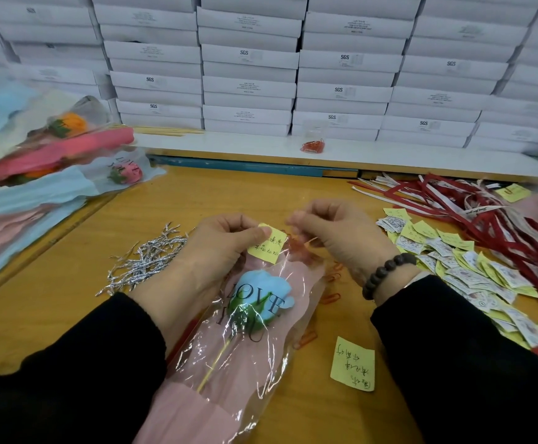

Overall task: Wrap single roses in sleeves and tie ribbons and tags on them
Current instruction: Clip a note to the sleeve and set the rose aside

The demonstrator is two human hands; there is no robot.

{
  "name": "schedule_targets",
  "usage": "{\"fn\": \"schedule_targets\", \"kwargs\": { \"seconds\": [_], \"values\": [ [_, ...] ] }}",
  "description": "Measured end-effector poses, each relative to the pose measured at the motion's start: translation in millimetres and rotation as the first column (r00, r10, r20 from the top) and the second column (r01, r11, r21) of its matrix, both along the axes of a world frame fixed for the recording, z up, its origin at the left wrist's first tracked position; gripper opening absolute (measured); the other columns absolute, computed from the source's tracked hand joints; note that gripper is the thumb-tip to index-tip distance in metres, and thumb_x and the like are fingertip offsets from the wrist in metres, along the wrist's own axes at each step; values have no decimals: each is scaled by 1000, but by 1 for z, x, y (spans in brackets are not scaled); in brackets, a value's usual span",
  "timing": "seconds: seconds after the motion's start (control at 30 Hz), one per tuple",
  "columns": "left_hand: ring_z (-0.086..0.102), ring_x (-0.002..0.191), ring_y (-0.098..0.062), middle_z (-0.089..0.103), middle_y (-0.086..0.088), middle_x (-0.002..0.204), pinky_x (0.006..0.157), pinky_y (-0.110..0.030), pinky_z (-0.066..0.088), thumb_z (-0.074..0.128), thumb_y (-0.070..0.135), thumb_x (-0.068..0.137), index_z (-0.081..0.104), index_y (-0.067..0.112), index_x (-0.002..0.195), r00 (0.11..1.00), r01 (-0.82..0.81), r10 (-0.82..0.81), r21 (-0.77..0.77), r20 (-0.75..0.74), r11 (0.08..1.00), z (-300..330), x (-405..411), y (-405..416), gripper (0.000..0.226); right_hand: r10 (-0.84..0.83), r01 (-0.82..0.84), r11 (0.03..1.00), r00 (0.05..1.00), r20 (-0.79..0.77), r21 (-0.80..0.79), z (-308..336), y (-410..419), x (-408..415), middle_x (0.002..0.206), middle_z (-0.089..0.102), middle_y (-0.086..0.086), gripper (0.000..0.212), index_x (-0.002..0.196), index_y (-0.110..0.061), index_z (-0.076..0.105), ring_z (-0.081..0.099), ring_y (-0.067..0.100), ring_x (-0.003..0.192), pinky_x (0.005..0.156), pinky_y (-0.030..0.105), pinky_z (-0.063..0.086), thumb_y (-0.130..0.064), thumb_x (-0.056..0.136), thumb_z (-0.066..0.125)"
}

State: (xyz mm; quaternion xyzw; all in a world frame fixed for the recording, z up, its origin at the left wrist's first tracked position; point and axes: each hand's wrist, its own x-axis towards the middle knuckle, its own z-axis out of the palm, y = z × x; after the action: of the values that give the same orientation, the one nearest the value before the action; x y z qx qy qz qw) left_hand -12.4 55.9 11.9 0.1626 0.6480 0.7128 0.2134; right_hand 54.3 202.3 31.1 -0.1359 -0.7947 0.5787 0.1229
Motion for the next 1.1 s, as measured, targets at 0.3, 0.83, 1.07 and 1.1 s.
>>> {"fn": "schedule_targets", "kwargs": {
  "seconds": [0.3,0.83,1.07,1.1],
  "values": [
    [61,46,-16,68,-8,60,45,-21,46,64,5,82,58,6,67,1000,-1,1,-24,2,1000,1,1,-2,17,-172,23,851,956,237,525,-5,47,10,80,57,-4,18,76,-20,63,55,6,71,55,14,39,-3,84,62],
    [51,33,-8,65,-11,63,30,-12,35,62,2,83,57,4,67,1000,3,-2,-48,29,999,6,7,-1,17,-164,-79,784,931,327,616,-13,53,7,78,53,-8,17,73,-21,56,47,2,69,56,14,38,-12,86,63],
    [59,41,-11,66,-16,71,34,-14,41,62,2,83,58,4,68,999,22,-21,-37,34,999,5,6,0,16,-153,49,853,975,160,520,-7,46,9,79,56,-3,12,90,-22,60,51,8,68,57,17,38,-10,91,55],
    [61,46,-13,66,-16,72,37,-16,44,63,2,83,59,4,68,999,24,-23,-42,29,999,4,5,0,16,-148,72,857,983,110,510,-4,42,8,81,56,-4,16,92,-24,61,52,7,70,58,16,38,-11,92,54]
  ]
}}
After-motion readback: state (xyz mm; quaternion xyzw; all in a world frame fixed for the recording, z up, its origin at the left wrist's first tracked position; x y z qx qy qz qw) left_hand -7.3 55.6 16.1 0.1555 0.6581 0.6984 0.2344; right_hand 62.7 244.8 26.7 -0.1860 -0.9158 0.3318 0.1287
